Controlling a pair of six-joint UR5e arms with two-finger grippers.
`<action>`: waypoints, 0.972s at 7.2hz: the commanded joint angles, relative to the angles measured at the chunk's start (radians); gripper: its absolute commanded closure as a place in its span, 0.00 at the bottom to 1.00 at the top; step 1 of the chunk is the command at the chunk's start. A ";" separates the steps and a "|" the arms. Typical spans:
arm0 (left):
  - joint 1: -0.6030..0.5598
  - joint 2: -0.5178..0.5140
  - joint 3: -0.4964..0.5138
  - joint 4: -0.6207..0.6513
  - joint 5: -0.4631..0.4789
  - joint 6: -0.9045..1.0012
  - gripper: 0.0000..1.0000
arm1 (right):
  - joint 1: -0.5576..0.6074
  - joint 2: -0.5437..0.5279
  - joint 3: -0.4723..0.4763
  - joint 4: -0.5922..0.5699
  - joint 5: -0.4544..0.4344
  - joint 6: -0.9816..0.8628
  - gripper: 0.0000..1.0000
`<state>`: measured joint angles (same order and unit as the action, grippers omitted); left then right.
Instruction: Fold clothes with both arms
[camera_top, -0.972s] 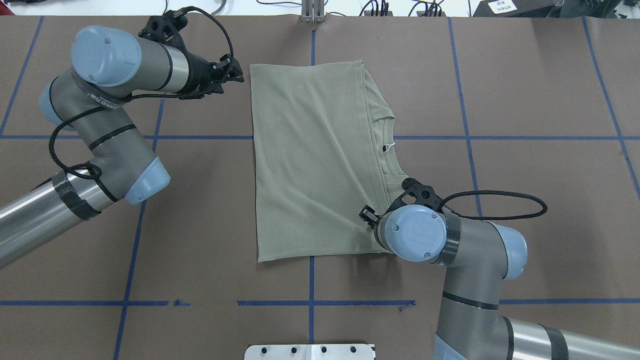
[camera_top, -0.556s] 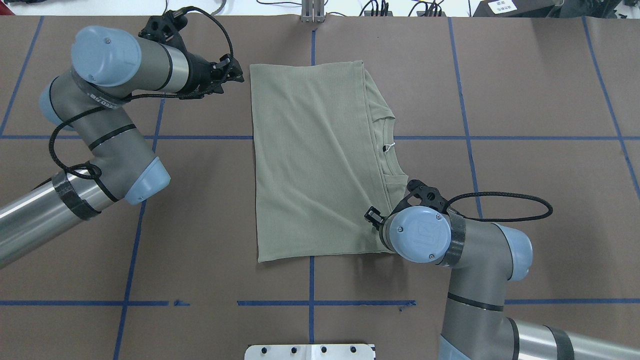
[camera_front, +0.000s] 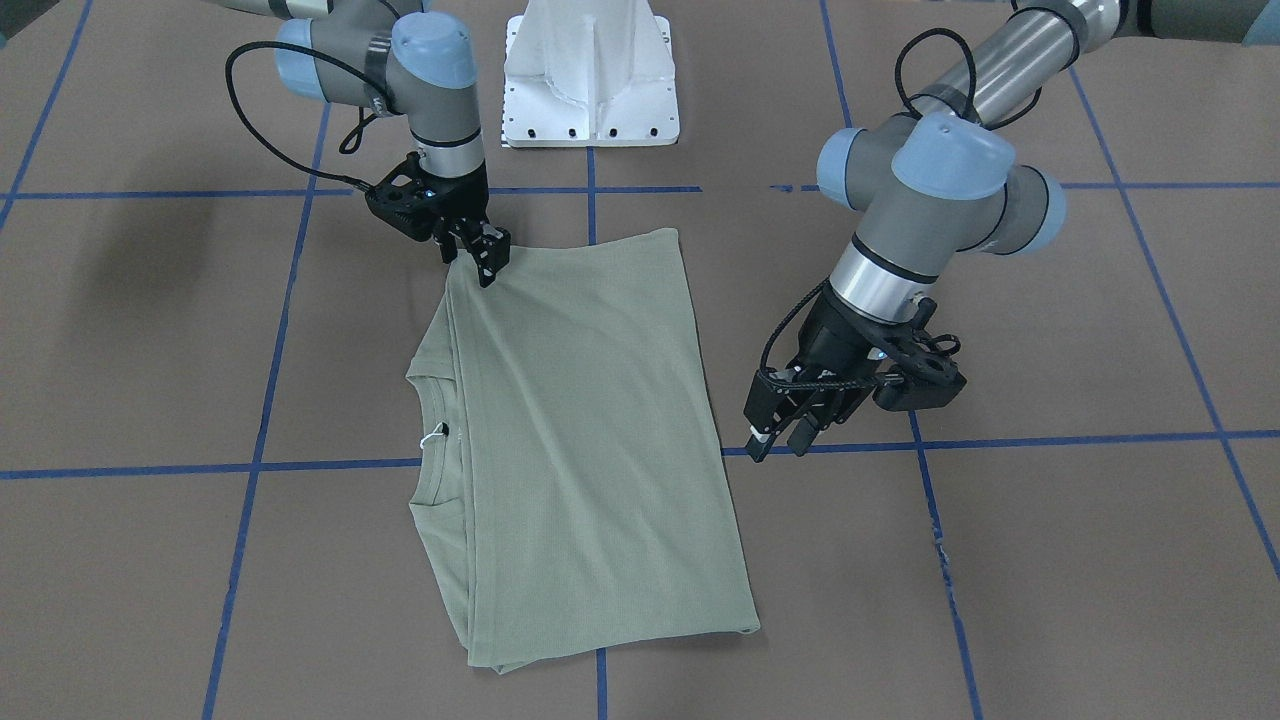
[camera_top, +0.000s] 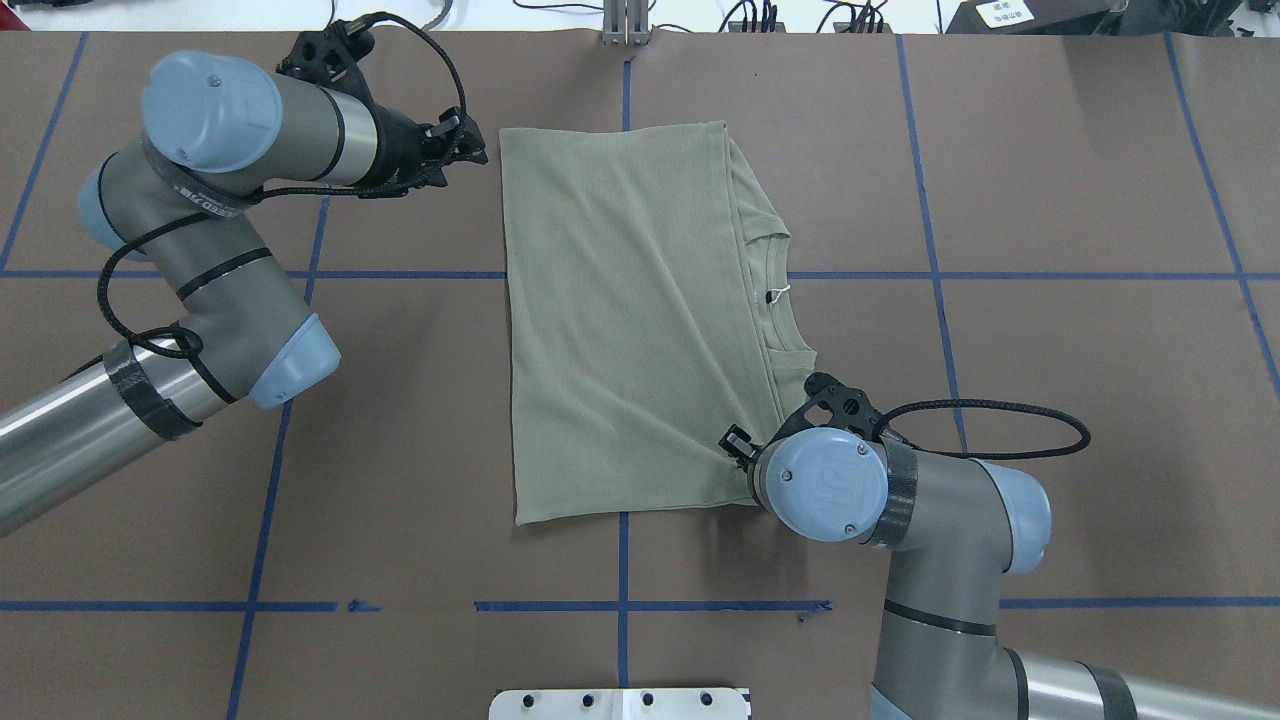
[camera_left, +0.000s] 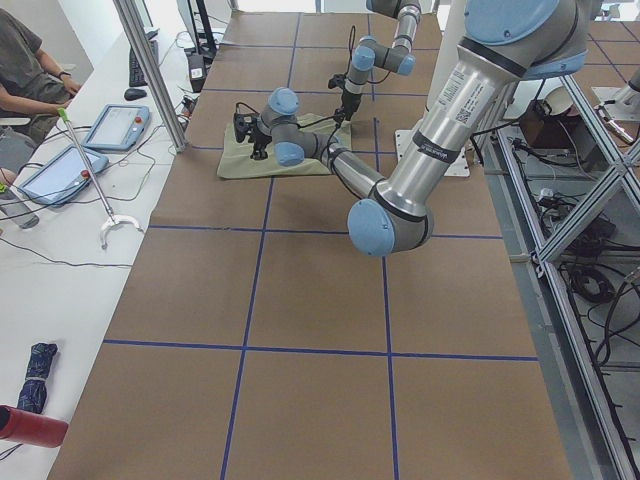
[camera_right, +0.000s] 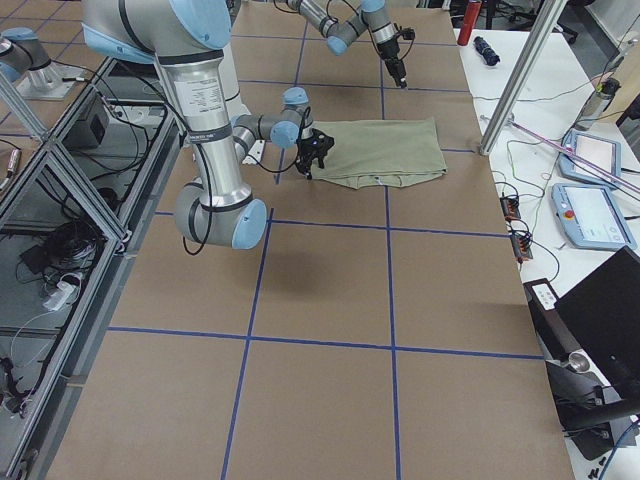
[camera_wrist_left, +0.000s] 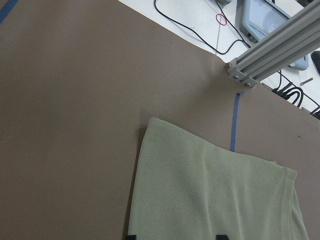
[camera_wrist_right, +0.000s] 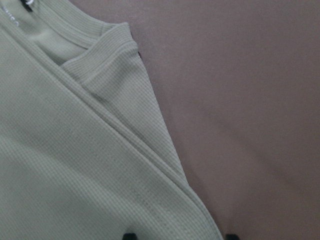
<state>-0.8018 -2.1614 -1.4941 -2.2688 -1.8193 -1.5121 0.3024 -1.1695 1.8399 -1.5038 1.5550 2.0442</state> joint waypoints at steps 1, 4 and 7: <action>0.000 0.000 -0.002 0.000 0.000 -0.002 0.39 | 0.000 0.001 0.001 0.001 0.002 0.002 1.00; 0.000 0.012 -0.008 0.000 0.000 -0.003 0.39 | 0.011 0.005 0.012 0.005 0.011 -0.009 1.00; 0.030 0.052 -0.073 -0.002 -0.012 -0.101 0.39 | 0.021 0.001 0.074 -0.004 0.011 0.002 1.00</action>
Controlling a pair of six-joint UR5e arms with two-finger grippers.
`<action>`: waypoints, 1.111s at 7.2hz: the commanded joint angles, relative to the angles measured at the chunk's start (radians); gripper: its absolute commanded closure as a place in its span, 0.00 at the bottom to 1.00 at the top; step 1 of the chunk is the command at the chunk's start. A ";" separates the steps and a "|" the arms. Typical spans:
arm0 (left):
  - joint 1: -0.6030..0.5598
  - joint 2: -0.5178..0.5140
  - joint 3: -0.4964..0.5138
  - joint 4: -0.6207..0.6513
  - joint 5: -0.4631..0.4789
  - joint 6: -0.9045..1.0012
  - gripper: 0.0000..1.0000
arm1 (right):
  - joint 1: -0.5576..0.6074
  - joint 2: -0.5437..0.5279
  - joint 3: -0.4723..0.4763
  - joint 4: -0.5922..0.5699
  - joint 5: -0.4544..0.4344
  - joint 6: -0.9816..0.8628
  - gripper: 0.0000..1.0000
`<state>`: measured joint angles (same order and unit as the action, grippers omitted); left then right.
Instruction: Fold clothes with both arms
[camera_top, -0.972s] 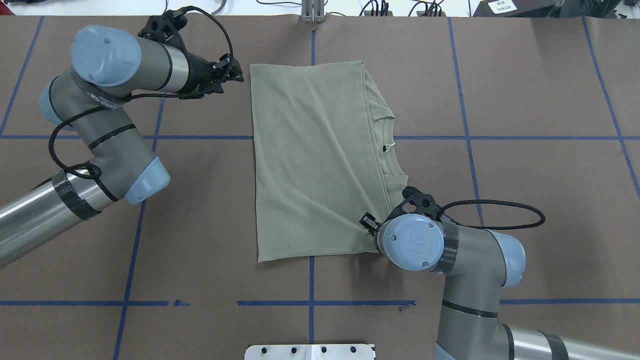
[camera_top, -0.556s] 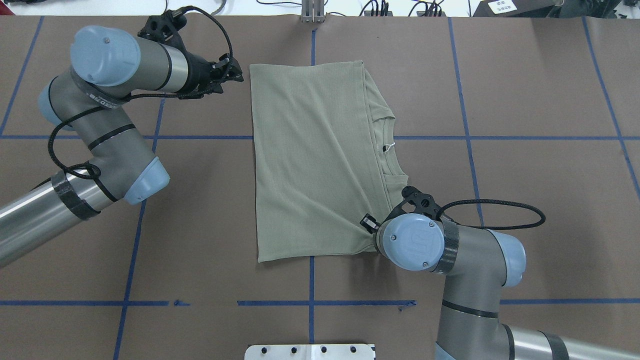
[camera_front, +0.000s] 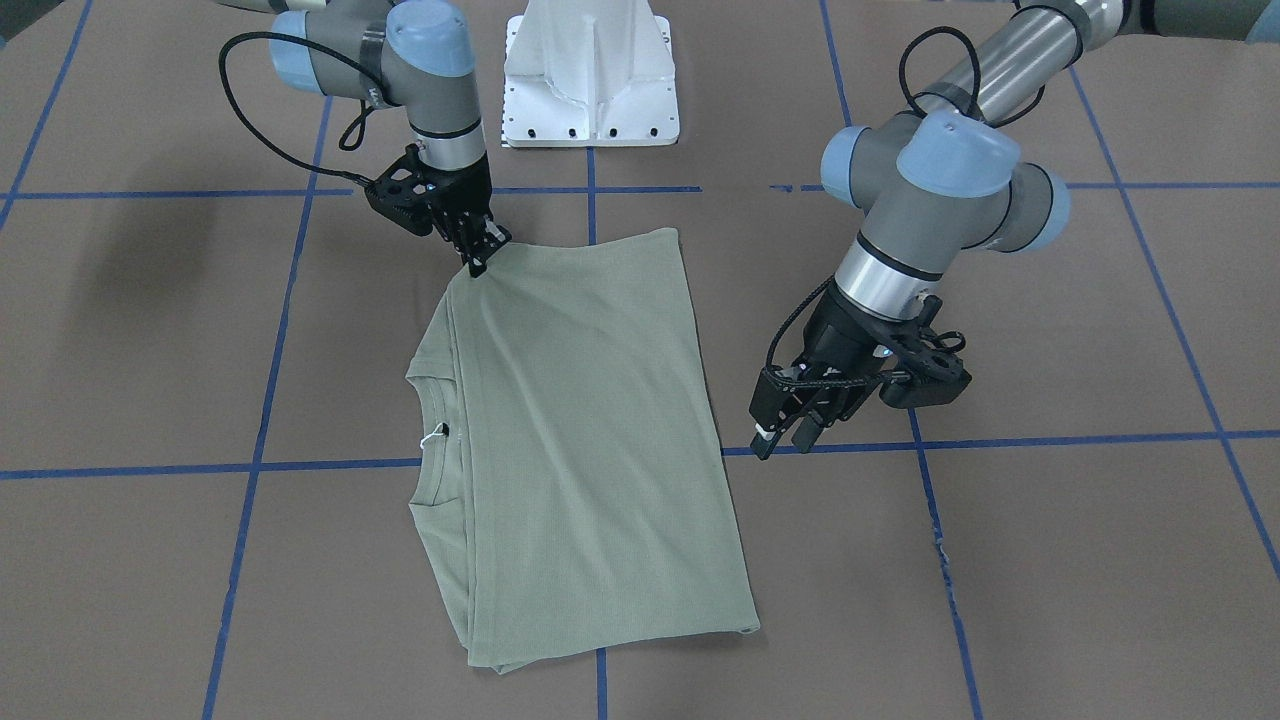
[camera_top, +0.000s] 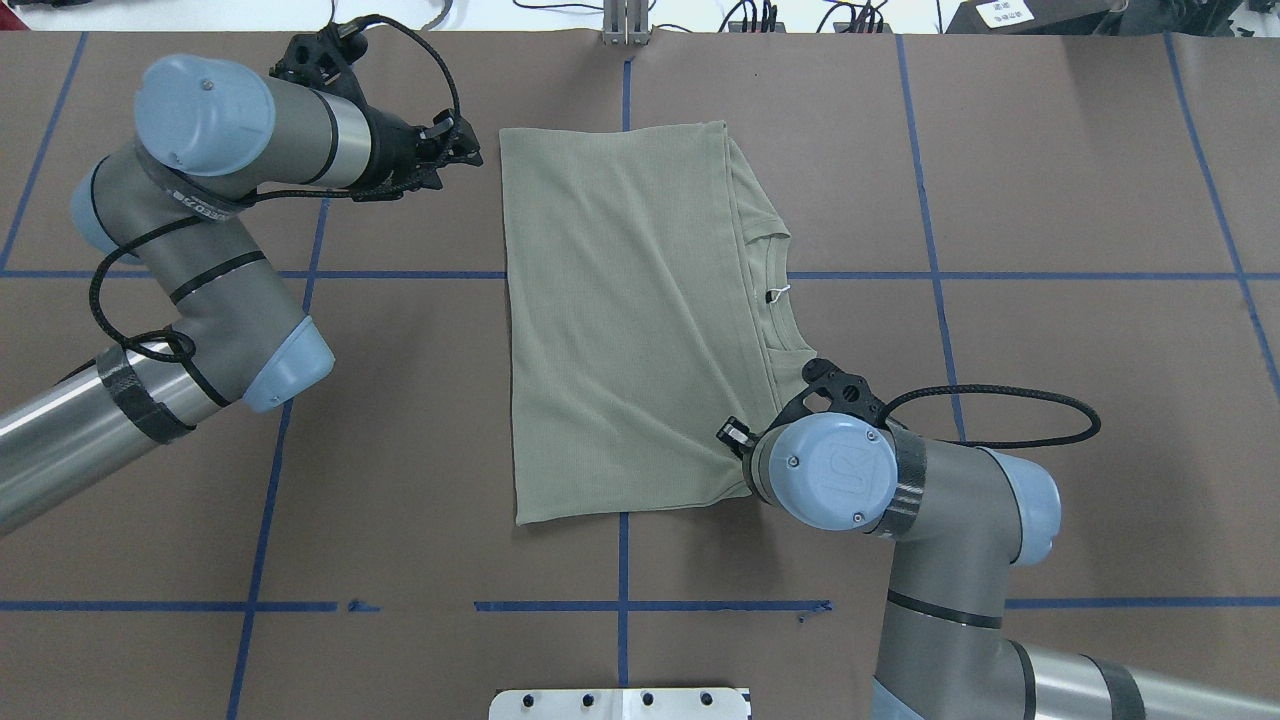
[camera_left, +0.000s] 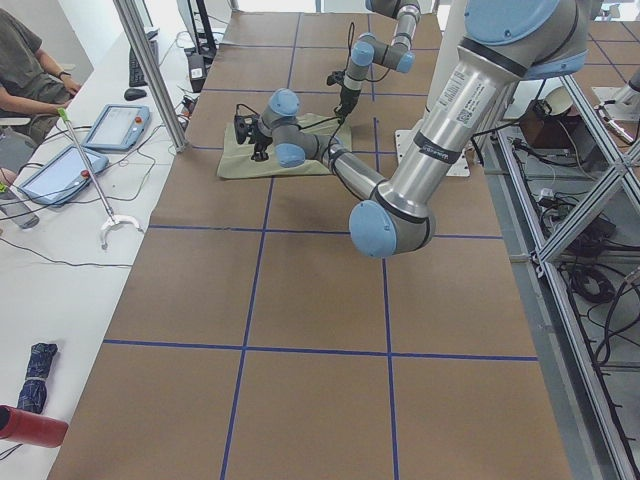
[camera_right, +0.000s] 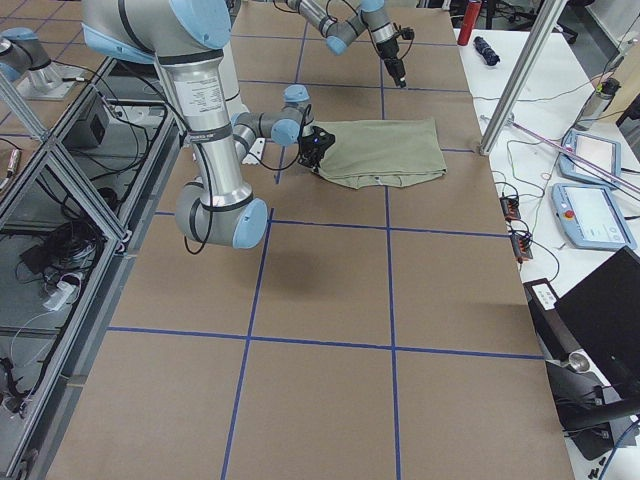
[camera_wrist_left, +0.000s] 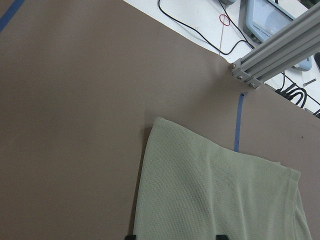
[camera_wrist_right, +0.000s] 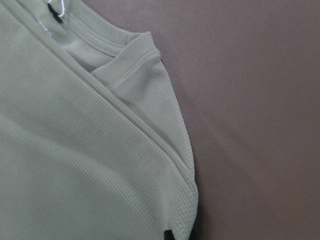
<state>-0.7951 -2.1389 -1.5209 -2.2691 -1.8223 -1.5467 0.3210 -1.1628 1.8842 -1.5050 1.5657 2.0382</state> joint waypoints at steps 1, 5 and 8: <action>0.116 0.087 -0.138 -0.001 0.009 -0.173 0.39 | -0.011 -0.008 0.042 -0.032 -0.004 0.063 1.00; 0.445 0.180 -0.369 0.216 0.237 -0.422 0.39 | -0.079 -0.011 0.098 -0.112 -0.035 0.134 1.00; 0.557 0.223 -0.363 0.232 0.299 -0.474 0.39 | -0.077 -0.014 0.098 -0.113 -0.035 0.134 1.00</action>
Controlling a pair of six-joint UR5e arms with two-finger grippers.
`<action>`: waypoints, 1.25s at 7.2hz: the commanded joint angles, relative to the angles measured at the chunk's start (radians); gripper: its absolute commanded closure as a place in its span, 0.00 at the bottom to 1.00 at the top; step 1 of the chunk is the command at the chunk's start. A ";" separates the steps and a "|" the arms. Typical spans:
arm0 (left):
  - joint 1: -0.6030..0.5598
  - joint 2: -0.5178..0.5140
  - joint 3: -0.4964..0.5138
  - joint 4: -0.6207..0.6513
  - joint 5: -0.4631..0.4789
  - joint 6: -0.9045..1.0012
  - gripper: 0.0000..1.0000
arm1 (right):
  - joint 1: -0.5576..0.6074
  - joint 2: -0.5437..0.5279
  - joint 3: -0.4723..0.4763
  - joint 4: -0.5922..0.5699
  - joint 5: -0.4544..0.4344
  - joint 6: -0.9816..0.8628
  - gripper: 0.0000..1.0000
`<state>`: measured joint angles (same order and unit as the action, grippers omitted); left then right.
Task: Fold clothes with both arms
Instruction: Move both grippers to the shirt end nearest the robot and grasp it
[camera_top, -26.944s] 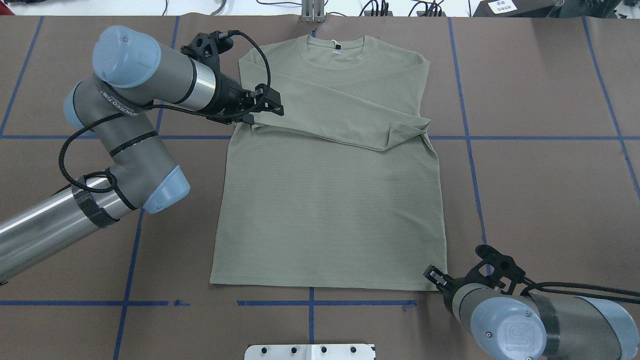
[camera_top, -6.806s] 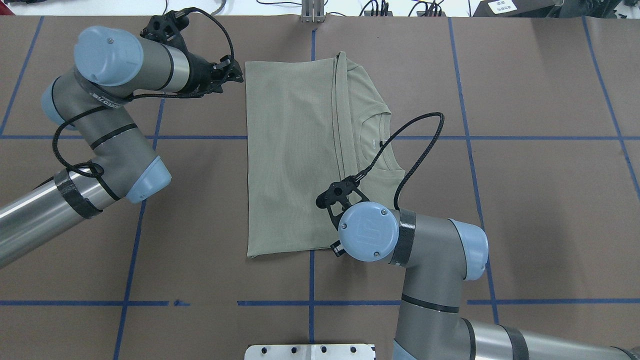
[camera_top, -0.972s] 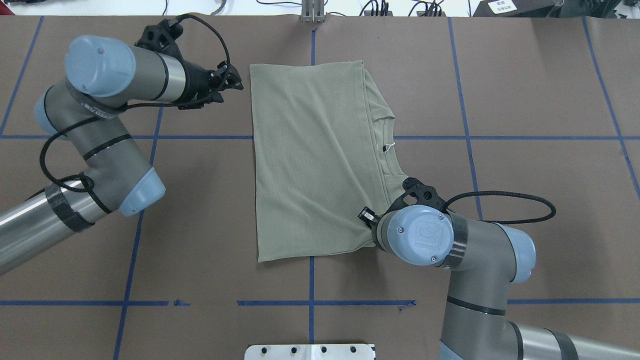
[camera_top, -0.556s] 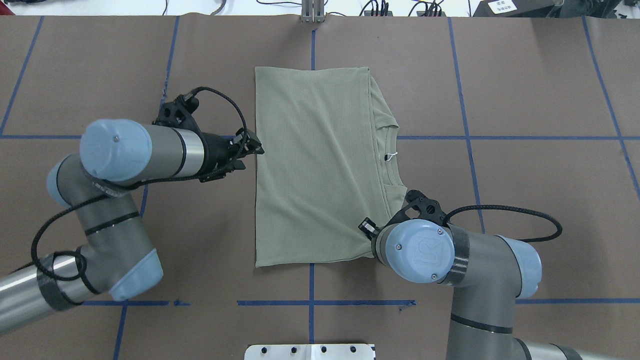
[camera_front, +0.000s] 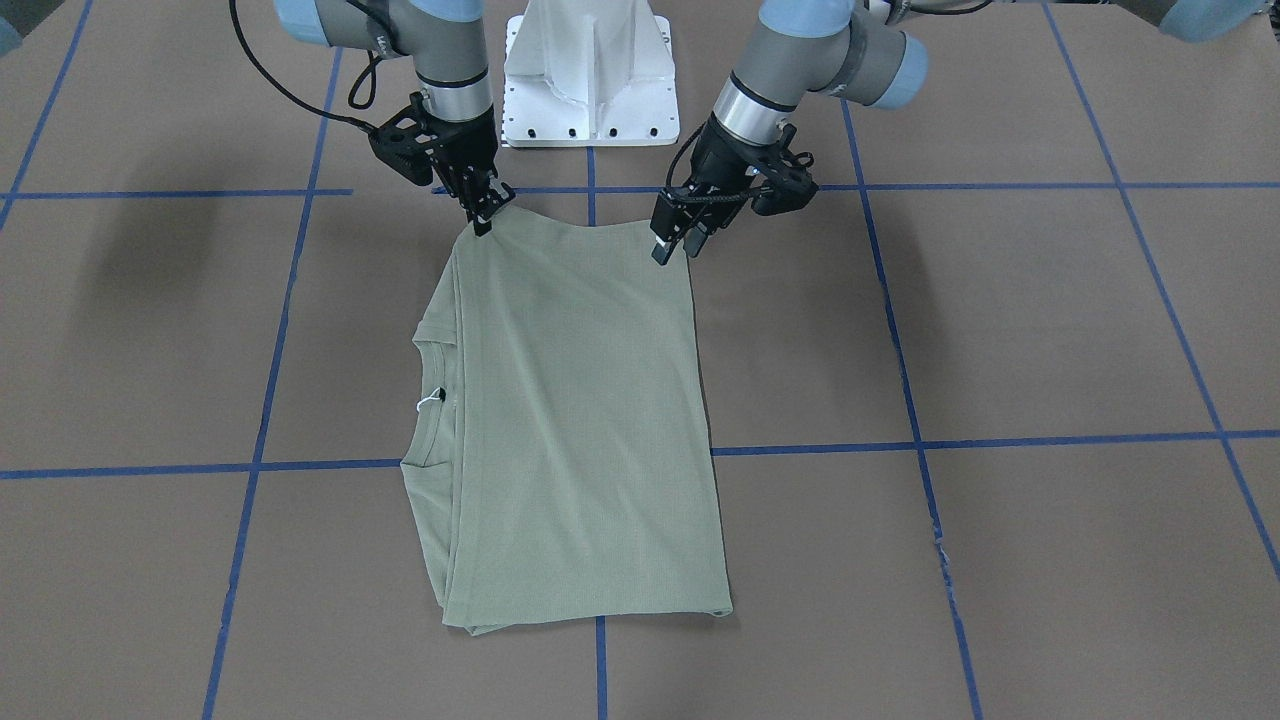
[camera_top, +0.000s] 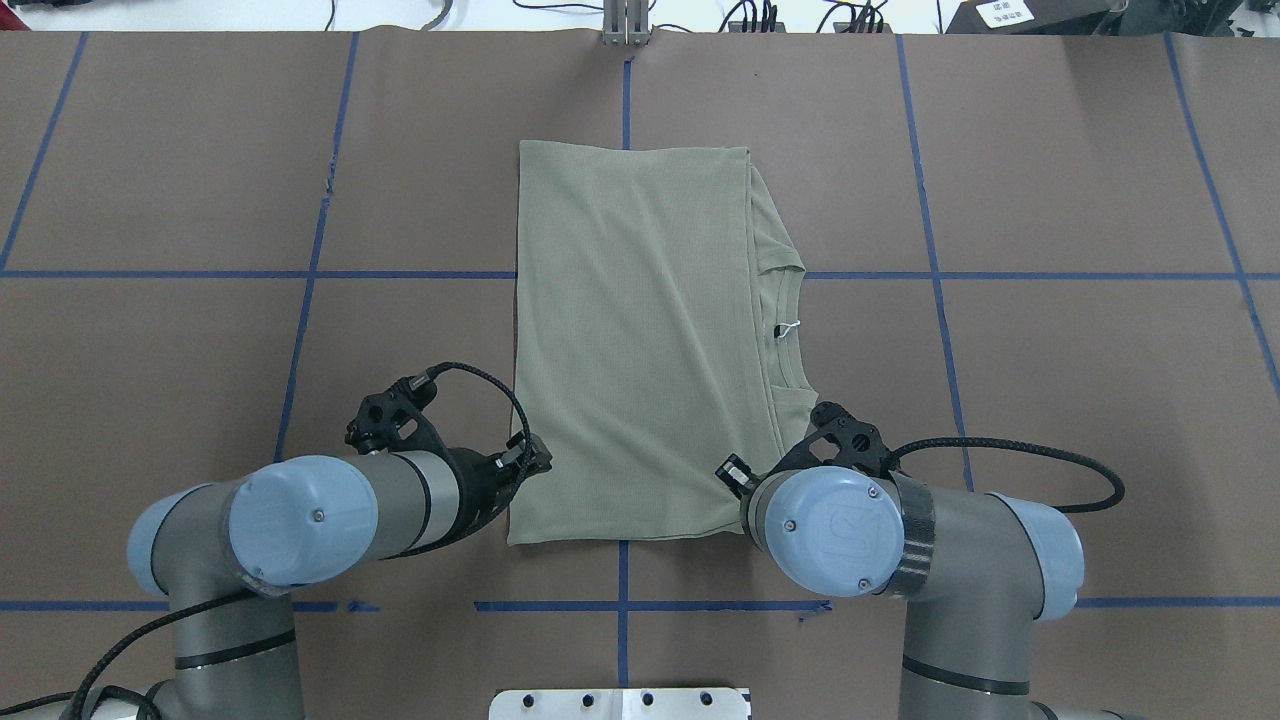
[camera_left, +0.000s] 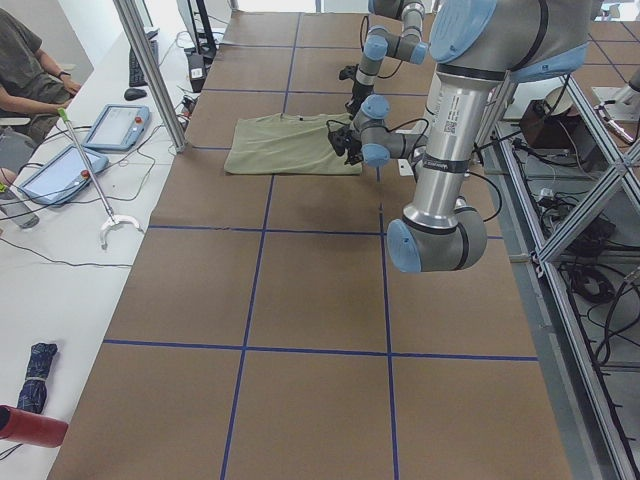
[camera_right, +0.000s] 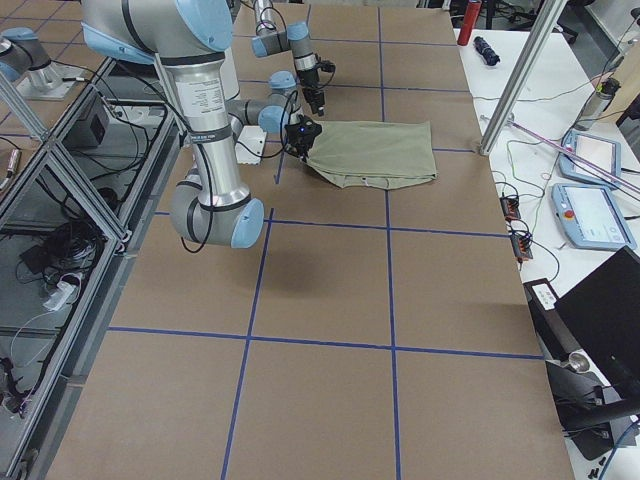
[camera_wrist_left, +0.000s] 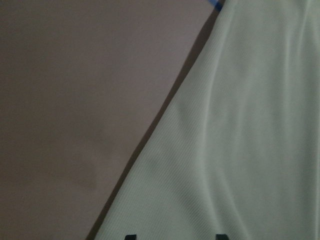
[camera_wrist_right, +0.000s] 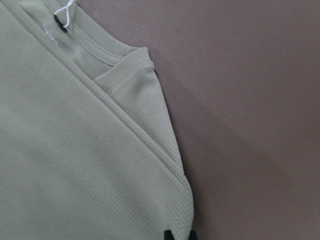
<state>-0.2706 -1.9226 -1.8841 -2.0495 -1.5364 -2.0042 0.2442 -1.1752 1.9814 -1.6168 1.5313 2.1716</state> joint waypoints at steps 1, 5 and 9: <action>0.054 0.007 0.008 0.049 0.013 -0.021 0.39 | -0.003 0.000 0.002 -0.014 0.000 0.001 1.00; 0.062 0.008 0.016 0.063 0.013 -0.025 0.53 | -0.002 0.002 0.005 -0.015 0.000 0.000 1.00; 0.062 0.010 0.014 0.065 0.013 -0.036 1.00 | -0.002 0.005 0.011 -0.017 0.000 0.001 1.00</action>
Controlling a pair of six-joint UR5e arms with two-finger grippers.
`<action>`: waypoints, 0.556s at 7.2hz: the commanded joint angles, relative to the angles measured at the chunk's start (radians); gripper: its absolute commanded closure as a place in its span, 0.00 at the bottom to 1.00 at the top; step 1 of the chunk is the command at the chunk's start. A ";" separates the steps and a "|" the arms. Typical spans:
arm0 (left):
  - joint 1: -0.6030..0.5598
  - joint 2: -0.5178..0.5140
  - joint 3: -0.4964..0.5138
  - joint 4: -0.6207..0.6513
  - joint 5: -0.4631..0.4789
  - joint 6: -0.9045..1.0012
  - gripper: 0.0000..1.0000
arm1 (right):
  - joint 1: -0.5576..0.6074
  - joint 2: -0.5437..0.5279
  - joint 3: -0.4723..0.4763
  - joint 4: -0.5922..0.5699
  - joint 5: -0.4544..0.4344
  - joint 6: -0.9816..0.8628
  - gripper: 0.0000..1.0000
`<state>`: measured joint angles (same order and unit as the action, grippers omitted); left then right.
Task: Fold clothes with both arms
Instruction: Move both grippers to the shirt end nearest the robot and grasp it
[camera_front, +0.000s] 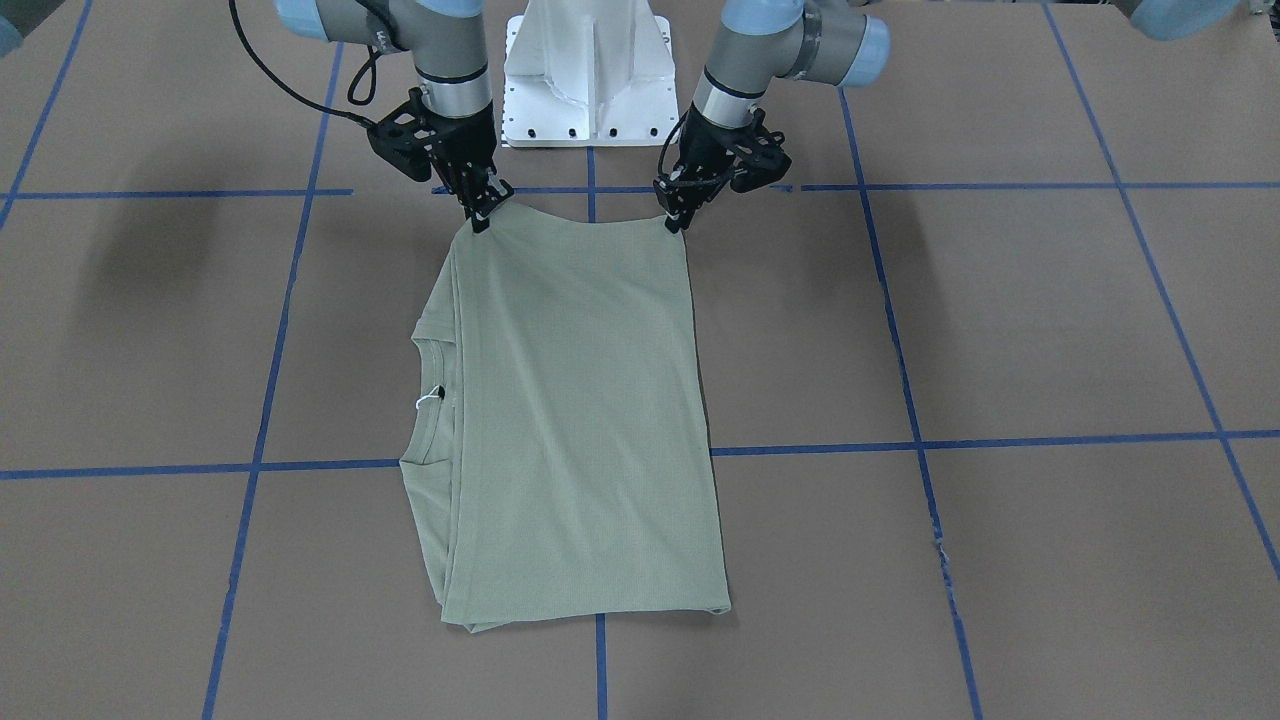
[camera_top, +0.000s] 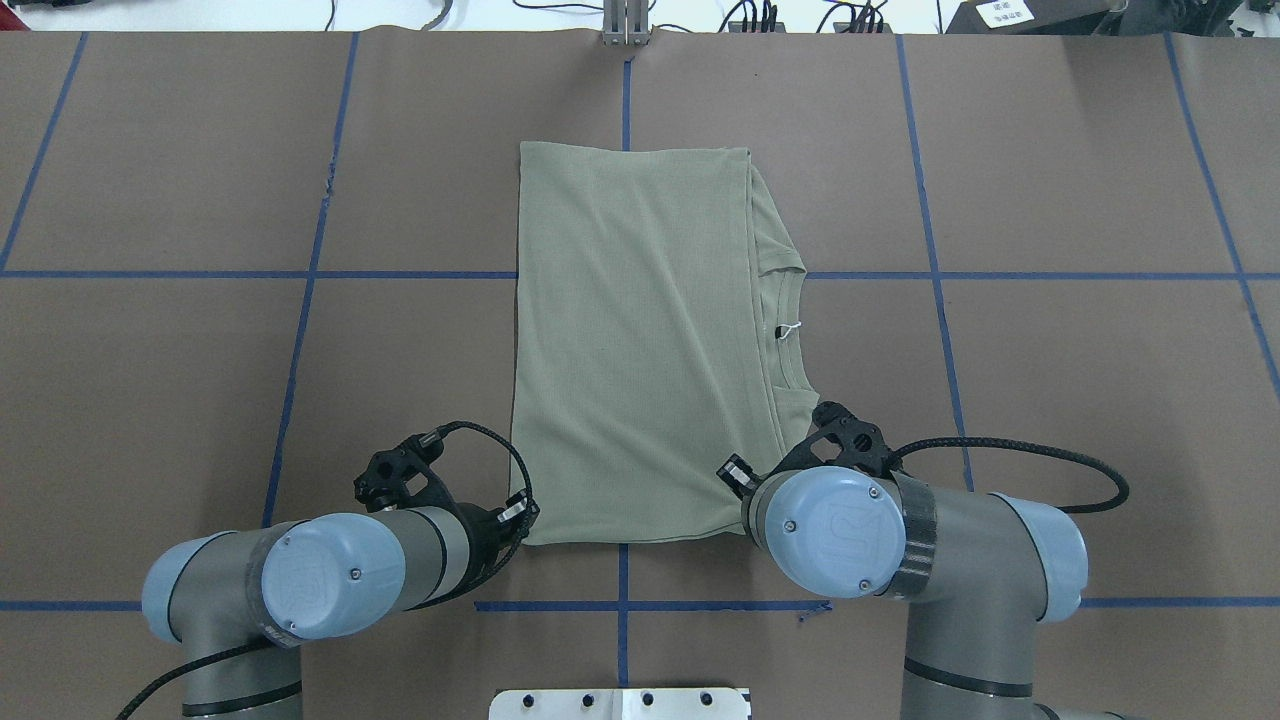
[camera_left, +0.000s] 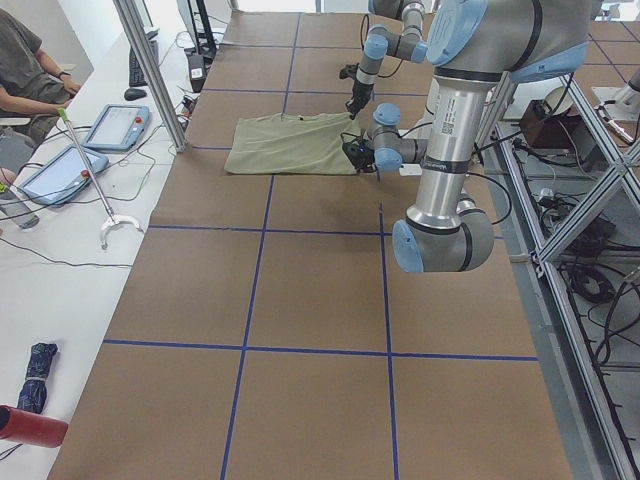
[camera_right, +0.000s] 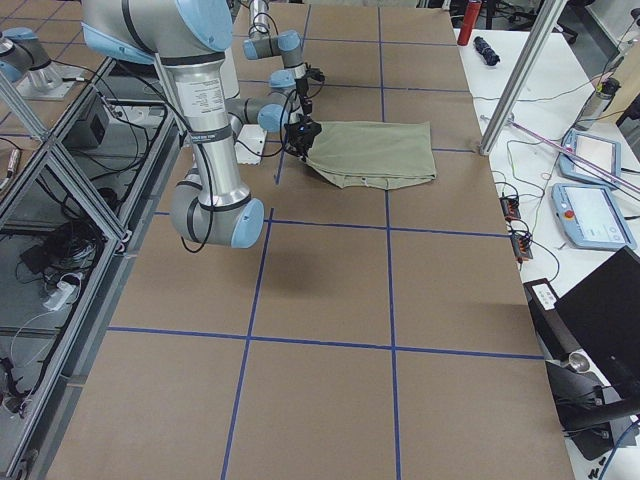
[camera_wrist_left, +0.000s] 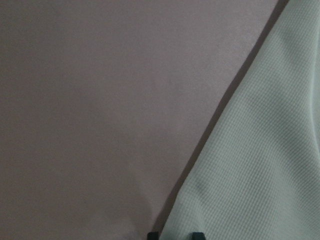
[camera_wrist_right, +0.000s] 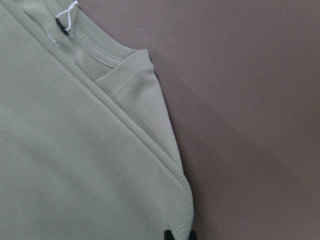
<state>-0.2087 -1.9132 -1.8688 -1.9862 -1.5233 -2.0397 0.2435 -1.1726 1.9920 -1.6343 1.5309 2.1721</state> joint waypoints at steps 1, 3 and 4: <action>-0.003 0.005 -0.018 0.001 -0.001 0.001 1.00 | -0.001 0.002 0.002 0.001 0.000 0.000 1.00; -0.001 0.096 -0.146 0.001 -0.006 0.001 1.00 | 0.000 -0.002 0.017 -0.001 -0.003 0.002 1.00; 0.008 0.136 -0.205 0.001 -0.008 -0.008 1.00 | 0.000 -0.005 0.051 -0.009 -0.002 0.002 1.00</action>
<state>-0.2083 -1.8292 -1.9983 -1.9850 -1.5285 -2.0411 0.2433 -1.1749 2.0126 -1.6365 1.5289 2.1731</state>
